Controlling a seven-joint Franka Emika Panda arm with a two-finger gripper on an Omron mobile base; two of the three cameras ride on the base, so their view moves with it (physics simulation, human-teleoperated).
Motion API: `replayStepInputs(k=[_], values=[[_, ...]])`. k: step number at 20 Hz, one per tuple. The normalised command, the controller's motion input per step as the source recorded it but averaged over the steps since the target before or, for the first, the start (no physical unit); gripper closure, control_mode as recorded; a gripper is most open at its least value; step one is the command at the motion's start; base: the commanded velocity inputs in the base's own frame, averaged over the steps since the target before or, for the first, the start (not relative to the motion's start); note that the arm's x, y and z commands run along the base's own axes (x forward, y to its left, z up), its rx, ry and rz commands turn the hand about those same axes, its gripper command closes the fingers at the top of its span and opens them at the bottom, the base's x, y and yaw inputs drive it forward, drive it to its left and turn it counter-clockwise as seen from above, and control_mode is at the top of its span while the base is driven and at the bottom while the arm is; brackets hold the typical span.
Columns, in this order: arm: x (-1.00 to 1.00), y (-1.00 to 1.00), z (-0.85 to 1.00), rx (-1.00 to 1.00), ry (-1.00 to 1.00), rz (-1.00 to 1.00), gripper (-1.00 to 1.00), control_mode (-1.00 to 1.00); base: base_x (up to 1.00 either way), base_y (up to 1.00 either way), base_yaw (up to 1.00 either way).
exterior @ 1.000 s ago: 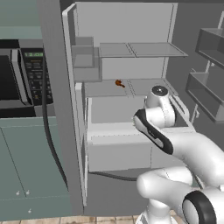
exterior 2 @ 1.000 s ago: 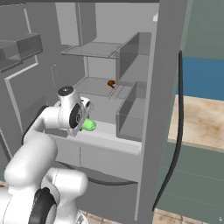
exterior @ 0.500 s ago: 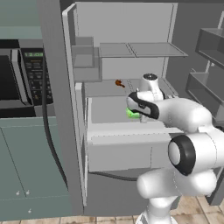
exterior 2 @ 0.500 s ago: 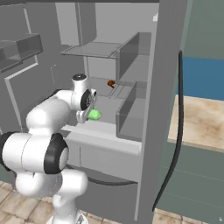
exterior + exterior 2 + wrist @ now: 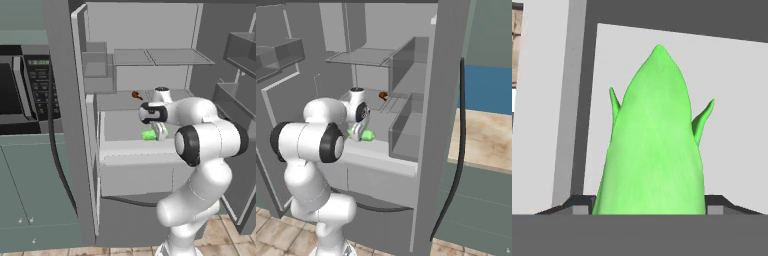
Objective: Place the corn and onion inside the fridge drawer. Close the drawer after placing the vegetables.
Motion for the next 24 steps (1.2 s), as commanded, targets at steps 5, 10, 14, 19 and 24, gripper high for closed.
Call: replayStepInputs(k=[5, 10, 14, 19, 24], values=[[-0.02, 0.0, -0.39, 0.0, 0.11, 0.15, 1.0, -1.0, 0.0, 0.0, 0.0], [-0.49, 0.0, -0.35, 0.0, 0.08, 0.17, 1.0, -1.0, 0.0, 0.0, 0.0], [-0.93, 0.0, -0.39, 0.0, 0.0, 0.15, 1.0, -1.0, 0.0, 0.0, 0.0], [-1.0, 0.0, -0.24, 0.0, 0.02, 0.11, 1.0, -1.0, 0.0, 0.0, 0.0], [-0.12, -0.03, 0.0, 0.0, 0.08, 0.06, 1.0, -1.0, 0.0, 0.0, 0.0]])
